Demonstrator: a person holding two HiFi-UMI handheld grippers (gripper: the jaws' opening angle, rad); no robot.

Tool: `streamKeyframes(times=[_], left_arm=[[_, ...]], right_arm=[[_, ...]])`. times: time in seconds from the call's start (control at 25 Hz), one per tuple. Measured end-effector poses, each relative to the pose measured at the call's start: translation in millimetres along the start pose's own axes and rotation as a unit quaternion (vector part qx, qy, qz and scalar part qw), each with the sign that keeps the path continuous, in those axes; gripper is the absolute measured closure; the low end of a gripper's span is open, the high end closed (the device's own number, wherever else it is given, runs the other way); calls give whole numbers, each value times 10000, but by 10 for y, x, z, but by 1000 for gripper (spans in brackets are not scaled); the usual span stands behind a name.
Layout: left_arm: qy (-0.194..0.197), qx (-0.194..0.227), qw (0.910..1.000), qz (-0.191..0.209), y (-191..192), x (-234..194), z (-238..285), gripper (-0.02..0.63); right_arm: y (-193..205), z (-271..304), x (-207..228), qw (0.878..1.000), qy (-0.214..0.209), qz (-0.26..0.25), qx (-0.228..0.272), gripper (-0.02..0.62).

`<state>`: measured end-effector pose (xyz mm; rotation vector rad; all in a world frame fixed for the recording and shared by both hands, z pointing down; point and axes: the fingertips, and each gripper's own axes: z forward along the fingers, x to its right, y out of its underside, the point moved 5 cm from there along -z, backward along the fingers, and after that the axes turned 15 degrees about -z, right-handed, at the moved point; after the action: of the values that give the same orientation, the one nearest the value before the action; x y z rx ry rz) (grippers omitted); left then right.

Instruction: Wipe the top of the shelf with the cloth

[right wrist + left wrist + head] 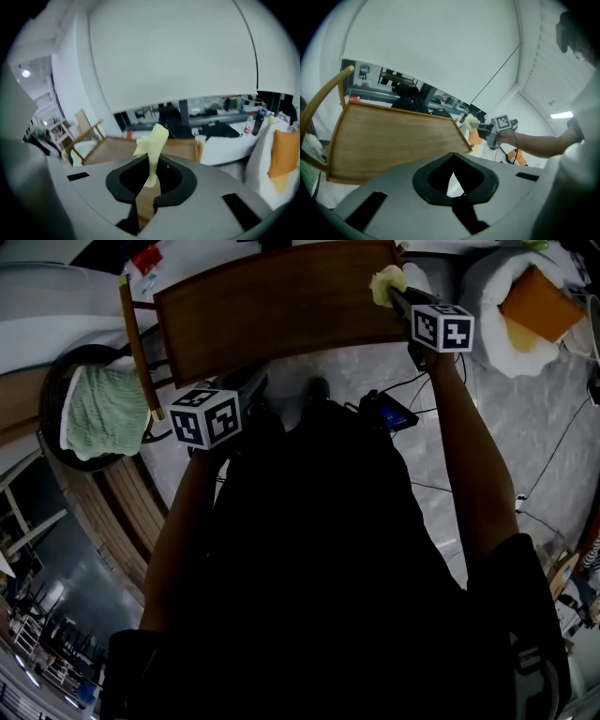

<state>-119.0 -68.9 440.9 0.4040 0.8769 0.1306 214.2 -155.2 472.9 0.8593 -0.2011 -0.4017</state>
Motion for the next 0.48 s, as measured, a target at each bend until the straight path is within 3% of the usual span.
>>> streamKeyframes(times=[0.08, 0.12, 0.24, 0.32, 0.48], left_arm=[[-16, 230, 9997, 19, -145, 8, -115, 595], [-7, 357, 9994, 22, -226, 15, -169, 595], [139, 757, 9970, -20, -460, 49, -344, 595], [316, 1011, 9944, 14, -602, 113, -472, 595], [1084, 1612, 9797, 495, -865, 438, -792, 595]], right_arm=[[-685, -306, -38, 9898, -369, 342, 1335, 548], [-1022, -487, -88, 9761, -669, 503, 2006, 548], [-1868, -1060, -387, 9130, -1721, 612, 3647, 548], [-2209, -1380, -628, 8788, -2171, 311, 4238, 548], [-2449, -1817, -1003, 8409, -2584, -325, 4743, 548]])
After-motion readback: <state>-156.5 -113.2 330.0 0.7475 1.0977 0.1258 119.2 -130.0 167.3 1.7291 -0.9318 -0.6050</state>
